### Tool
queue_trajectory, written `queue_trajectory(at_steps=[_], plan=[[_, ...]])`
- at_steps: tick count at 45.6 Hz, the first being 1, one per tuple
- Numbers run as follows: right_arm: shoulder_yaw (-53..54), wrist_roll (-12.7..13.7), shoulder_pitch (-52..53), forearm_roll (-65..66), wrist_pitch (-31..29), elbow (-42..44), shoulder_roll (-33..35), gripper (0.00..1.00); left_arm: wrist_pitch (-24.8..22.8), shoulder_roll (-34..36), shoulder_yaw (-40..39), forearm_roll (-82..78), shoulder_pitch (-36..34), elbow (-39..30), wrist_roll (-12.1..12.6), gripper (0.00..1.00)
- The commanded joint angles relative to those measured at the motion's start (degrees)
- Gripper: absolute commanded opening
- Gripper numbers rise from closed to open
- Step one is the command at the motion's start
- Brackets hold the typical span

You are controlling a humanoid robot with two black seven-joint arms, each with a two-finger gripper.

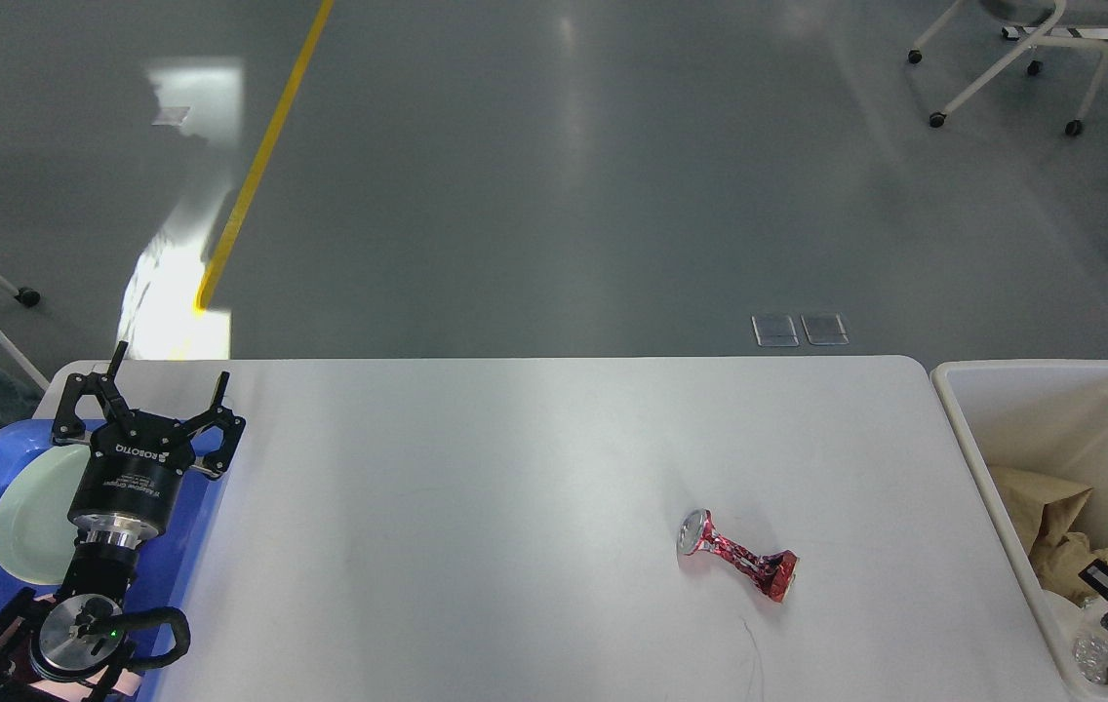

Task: Tidy desktop
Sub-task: 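Lower the right gripper into the bin and release the paper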

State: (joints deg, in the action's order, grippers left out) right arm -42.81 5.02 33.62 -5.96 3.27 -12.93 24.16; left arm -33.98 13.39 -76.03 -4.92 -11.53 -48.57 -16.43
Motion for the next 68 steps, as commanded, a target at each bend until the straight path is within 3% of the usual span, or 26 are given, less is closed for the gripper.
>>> queue_trajectory(at_steps=[1,6,8,10,11,15,44,53,60,68], plan=[[0.1,0.1,-0.6,0.0,0.1,0.4,-0.5,0.0,0.1,0.0,0.0,0.0,0.0,0.0,0.0,0.97],[0.2,0.0,-0.5,0.0,0.6,0.4,-0.5,0.02,0.0,0.1,0.0,0.0,-0.1,0.0,0.0,0.97],[0.3,0.0,-0.3,0.0,2.0,0.4,-0.5,0.4,0.1,0.0,0.0,0.0,-0.1,0.0,0.0,0.97],[0.4,0.0,-0.1,-0.1,4.4,0.5,-0.3,0.87,0.1,0.1,0.0,0.0,-0.1,0.0,0.0,0.97],[0.4,0.0,-0.1,-0.1,6.0,0.4,-0.3,1.0,0.1,0.0,0.0,0.0,0.0,0.0,0.0,0.97],[0.4,0.0,-0.2,-0.1,8.5,0.3,-0.5,1.0,0.0,0.1,0.0,0.0,-0.1,0.0,0.0,0.97],[0.6,-0.4,2.3,1.0,8.3,-1.3,-0.3,1.0,0.0,0.0,0.0,0.0,-0.1,0.0,0.0,0.97],[-1.2,-0.3,9.6,5.4,6.4,-9.7,3.6,1.0,0.0,0.0,0.0,0.0,-0.1,0.0,0.0,0.97],[-1.8,0.3,19.7,15.4,5.2,-21.8,9.3,1.0,0.1,0.0,0.0,0.0,-0.1,0.0,0.0,0.97],[-9.2,0.3,34.9,19.3,-5.1,-33.6,13.2,1.0,0.0,0.0,0.0,0.0,-0.1,0.0,0.0,0.97]])
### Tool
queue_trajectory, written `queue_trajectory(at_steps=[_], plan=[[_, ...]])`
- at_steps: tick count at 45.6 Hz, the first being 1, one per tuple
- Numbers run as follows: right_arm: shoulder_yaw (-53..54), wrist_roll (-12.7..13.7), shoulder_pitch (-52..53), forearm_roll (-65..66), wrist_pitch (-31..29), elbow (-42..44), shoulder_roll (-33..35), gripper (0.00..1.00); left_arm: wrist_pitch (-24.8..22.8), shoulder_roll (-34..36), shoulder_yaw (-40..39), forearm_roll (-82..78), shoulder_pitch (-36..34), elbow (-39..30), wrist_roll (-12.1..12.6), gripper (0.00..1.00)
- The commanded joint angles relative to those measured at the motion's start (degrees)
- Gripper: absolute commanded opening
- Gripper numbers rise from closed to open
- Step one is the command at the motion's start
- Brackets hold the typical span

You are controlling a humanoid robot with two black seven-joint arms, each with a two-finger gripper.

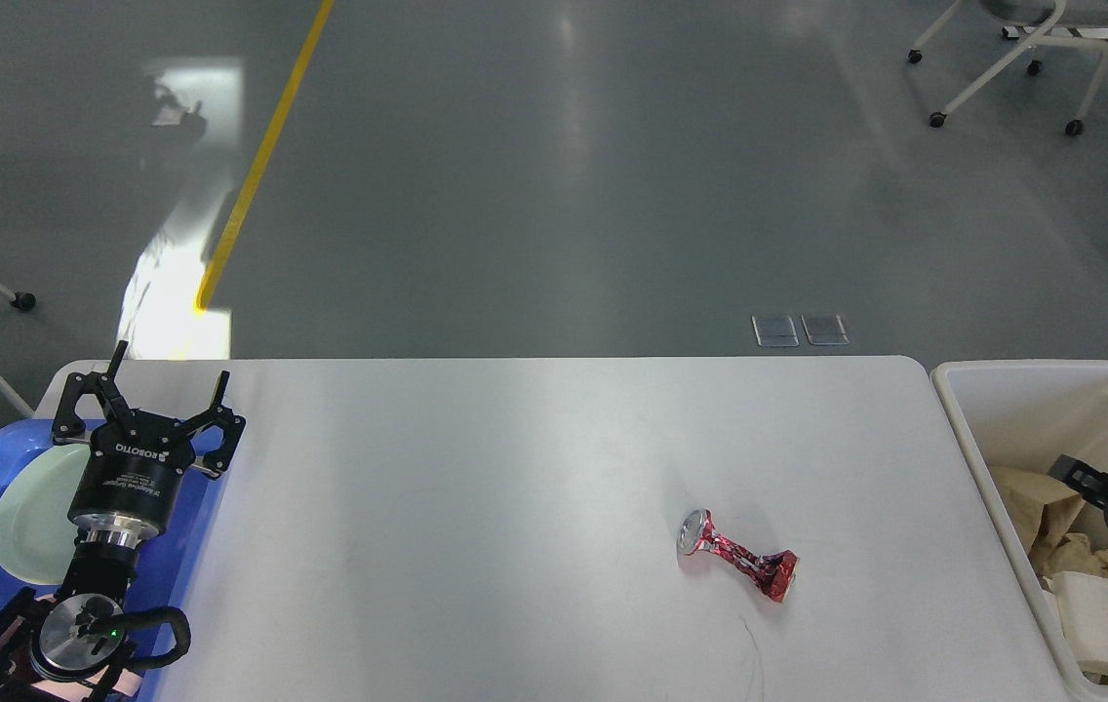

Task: Tidy desktop
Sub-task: 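Lower the right gripper into the bin and release the paper, then raise the right gripper and move it over the red wrapper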

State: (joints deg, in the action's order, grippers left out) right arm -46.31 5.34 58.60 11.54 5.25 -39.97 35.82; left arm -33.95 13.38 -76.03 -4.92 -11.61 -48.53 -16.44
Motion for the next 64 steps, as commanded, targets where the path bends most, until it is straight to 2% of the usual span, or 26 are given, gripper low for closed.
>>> queue_trajectory(at_steps=[1,7,14,17,22,31,39,44,51,64], plan=[[-7.5,0.0,12.3,1.8,-9.2,-7.3,1.4,1.0,0.0,0.0,0.0,0.0,0.0,0.0,0.0,0.97],[-16.0,0.0,26.0,1.4,-24.3,-10.6,-1.7,1.0,0.0,0.0,0.0,0.0,0.0,0.0,0.0,0.97],[-18.5,0.0,38.2,1.2,-40.9,-12.8,-5.9,1.0,-0.1,0.0,0.0,0.0,0.0,0.0,0.0,0.97],[-18.5,0.0,43.9,1.2,-46.2,-15.4,-6.7,1.0,-0.1,0.0,0.0,0.0,0.0,0.0,0.0,0.97],[-18.6,0.1,53.2,0.9,-51.0,-22.8,-7.9,1.0,-0.1,0.0,0.0,0.0,0.0,0.0,0.0,0.97],[-21.1,0.3,67.5,-4.1,-51.8,-38.9,-11.7,1.0,0.0,0.0,0.0,0.0,0.0,0.0,0.0,0.97],[-21.4,5.4,77.5,-10.0,-50.6,-49.6,-13.9,1.0,-0.1,0.0,0.0,0.0,0.0,0.0,0.0,0.97],[-21.0,5.8,83.9,-12.5,-48.6,-55.8,-15.8,1.0,-0.1,0.0,0.0,0.0,0.0,0.0,0.0,0.97],[-20.8,5.7,86.7,-16.2,-47.1,-57.3,-18.3,1.0,-0.1,0.1,0.0,0.0,0.0,0.0,0.0,0.97],[-21.0,5.7,86.6,-16.1,-46.2,-57.1,-18.6,1.0,0.0,0.1,0.0,0.0,0.0,0.0,0.0,0.97]])
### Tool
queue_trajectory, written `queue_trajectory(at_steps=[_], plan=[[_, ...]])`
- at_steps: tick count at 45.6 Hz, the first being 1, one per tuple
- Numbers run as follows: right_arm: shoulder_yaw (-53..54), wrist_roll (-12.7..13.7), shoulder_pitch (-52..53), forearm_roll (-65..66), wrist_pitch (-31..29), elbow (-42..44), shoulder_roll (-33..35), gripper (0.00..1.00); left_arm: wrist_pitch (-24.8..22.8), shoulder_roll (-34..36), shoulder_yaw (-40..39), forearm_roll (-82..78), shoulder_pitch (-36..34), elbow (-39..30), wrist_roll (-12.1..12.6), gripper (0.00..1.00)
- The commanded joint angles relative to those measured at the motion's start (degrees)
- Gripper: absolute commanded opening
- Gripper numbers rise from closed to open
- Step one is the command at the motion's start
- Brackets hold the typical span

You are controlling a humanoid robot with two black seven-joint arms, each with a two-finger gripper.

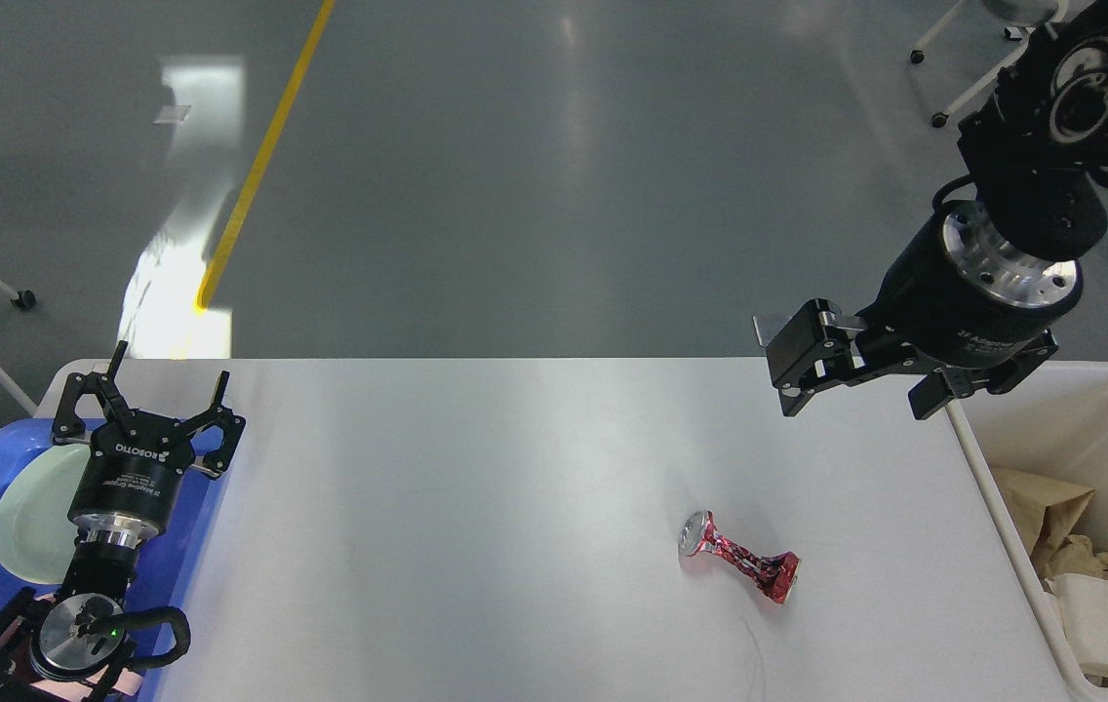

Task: Tidy desktop
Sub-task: 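Raise the right gripper and move it over the red wrapper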

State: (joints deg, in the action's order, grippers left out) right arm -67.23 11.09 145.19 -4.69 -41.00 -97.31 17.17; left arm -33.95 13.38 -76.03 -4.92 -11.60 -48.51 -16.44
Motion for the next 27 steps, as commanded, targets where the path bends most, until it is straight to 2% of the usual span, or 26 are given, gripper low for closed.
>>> queue_trajectory(at_steps=[1,11,15,20,27], plan=[[-0.1,-0.1,0.0,0.0,0.0,0.3,0.1,1.0,-0.1,0.1,0.0,0.0,0.0,0.0,0.0,0.97],[0.1,-0.1,-3.9,-0.1,0.7,2.5,-0.6,1.0,0.0,0.0,0.0,0.0,0.0,0.0,0.0,0.97],[0.2,0.0,-5.9,-2.0,3.5,3.4,-1.3,1.0,0.0,0.0,0.0,0.0,0.0,0.0,0.0,0.97],[-0.2,0.6,-8.2,-12.5,8.2,4.2,-1.5,1.0,-0.1,0.0,0.0,0.0,0.0,0.0,0.0,0.97],[0.1,5.3,-10.7,-25.4,10.4,5.1,-3.3,1.0,-0.1,0.1,0.0,0.0,0.0,0.0,0.0,0.97]])
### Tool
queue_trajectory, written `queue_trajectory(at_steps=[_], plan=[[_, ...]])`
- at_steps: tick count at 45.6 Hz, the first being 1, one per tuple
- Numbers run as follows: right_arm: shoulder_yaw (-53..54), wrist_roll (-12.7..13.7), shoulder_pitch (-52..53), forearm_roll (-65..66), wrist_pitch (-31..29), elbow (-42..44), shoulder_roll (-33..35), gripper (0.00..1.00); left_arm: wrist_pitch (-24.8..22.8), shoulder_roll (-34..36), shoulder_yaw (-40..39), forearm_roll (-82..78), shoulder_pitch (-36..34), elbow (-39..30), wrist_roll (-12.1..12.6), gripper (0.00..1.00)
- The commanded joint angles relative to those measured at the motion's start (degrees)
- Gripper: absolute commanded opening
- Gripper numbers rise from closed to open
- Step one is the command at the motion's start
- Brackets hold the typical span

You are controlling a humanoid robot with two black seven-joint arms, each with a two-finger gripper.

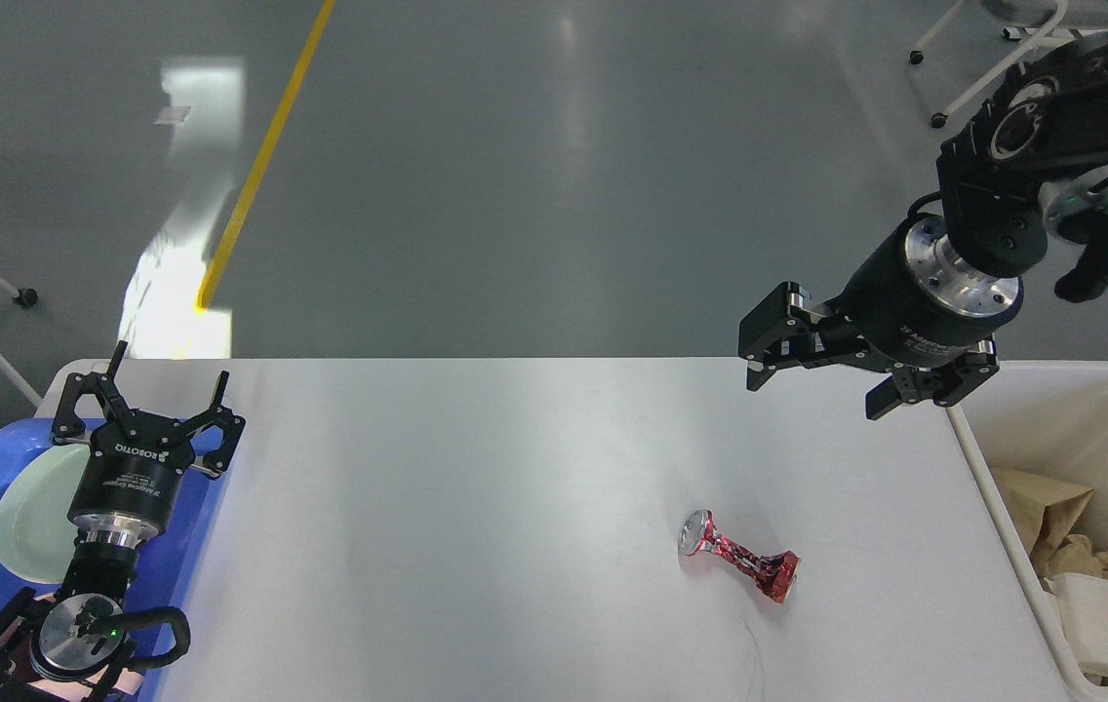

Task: Tidy desktop
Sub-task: 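Raise the right gripper and move it over the red wrapper, then lower the right gripper and grasp the red crumpled wrapper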

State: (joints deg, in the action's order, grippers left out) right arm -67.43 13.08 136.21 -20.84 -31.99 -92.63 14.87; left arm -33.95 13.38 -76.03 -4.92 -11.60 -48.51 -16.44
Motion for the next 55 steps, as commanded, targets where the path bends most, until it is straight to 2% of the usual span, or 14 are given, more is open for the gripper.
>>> queue_trajectory(at_steps=[1,3,7,14,18,21,24,28,34,47,49,52,55], plan=[[0.4,3.9,-2.1,-11.3,1.7,0.5,-1.1,1.0,-0.1,0.0,0.0,0.0,0.0,0.0,0.0,0.97],[0.4,4.4,-2.9,-16.0,2.5,1.0,-1.1,0.98,-0.1,0.0,0.0,0.0,0.0,0.0,0.0,0.97],[0.2,4.5,-5.3,-26.2,5.4,1.8,-1.4,0.83,0.0,0.1,0.0,0.0,0.0,0.0,0.0,0.97],[0.4,4.4,-9.9,-37.1,13.9,1.8,-3.2,0.82,-0.1,0.0,0.0,0.0,0.0,0.0,0.0,0.97],[0.8,4.2,-13.2,-41.7,15.9,1.8,-3.4,0.72,0.0,0.1,0.0,0.0,0.0,0.0,0.0,0.97],[1.5,4.0,-16.5,-45.4,17.0,2.5,-3.9,0.71,-0.1,0.0,0.0,0.0,0.0,0.0,0.0,0.97],[2.6,4.0,-20.3,-48.6,19.8,4.7,-4.6,0.75,-0.1,0.0,0.0,0.0,0.0,0.0,0.0,0.97],[4.7,3.9,-26.2,-54.1,26.7,5.9,-4.9,0.86,-0.1,0.0,0.0,0.0,0.0,0.0,0.0,0.97],[7.8,3.9,-32.6,-59.7,34.8,8.9,-4.9,0.87,-0.1,0.0,0.0,0.0,0.0,0.0,0.0,0.97],[12.0,4.2,-48.7,-61.7,35.7,22.1,-4.9,0.87,-0.1,0.0,0.0,0.0,0.0,0.0,0.0,0.97],[13.2,4.2,-51.7,-61.6,35.6,24.9,-4.9,0.9,-0.1,0.0,0.0,0.0,0.0,0.0,0.0,0.97],[14.8,4.2,-56.1,-61.4,35.5,29.6,-5.0,0.99,-0.1,0.0,0.0,0.0,0.0,0.0,0.0,0.97],[16.3,4.2,-60.1,-61.1,35.4,34.0,-5.6,1.0,-0.1,0.0,0.0,0.0,0.0,0.0,0.0,0.97]])
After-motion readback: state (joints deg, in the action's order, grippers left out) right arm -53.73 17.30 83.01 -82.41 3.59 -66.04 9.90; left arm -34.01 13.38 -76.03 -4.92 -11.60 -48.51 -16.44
